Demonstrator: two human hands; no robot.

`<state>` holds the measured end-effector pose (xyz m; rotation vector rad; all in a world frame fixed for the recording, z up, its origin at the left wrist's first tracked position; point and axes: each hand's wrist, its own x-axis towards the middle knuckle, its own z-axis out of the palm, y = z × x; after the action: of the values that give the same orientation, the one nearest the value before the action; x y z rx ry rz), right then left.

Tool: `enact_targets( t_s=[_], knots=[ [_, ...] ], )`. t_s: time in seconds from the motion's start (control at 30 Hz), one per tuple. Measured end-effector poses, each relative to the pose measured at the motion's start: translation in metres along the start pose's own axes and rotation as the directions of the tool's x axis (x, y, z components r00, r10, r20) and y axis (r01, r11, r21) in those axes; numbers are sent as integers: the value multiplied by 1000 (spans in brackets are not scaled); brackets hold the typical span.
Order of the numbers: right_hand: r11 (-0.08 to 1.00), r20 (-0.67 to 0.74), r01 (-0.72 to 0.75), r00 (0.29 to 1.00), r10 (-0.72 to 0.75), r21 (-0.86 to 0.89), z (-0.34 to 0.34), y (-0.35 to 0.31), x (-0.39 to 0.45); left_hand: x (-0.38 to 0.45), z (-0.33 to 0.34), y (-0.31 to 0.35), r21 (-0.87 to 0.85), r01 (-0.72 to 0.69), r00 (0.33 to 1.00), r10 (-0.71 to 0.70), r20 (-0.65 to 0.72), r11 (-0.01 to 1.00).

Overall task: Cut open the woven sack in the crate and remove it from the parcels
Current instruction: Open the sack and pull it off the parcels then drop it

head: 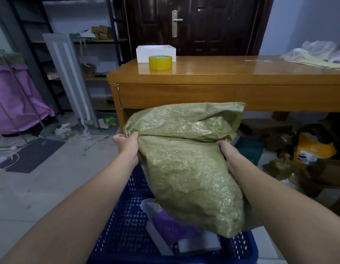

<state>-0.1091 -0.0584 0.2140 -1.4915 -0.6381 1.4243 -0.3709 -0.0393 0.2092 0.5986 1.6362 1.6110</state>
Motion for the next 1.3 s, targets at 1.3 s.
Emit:
enact_targets(
  t_s=[1.3],
  knots=[
    [265, 339, 485, 827, -448, -833, 24, 15, -21, -35, -1, -20, 825, -548, 645, 559, 520, -135]
  ],
)
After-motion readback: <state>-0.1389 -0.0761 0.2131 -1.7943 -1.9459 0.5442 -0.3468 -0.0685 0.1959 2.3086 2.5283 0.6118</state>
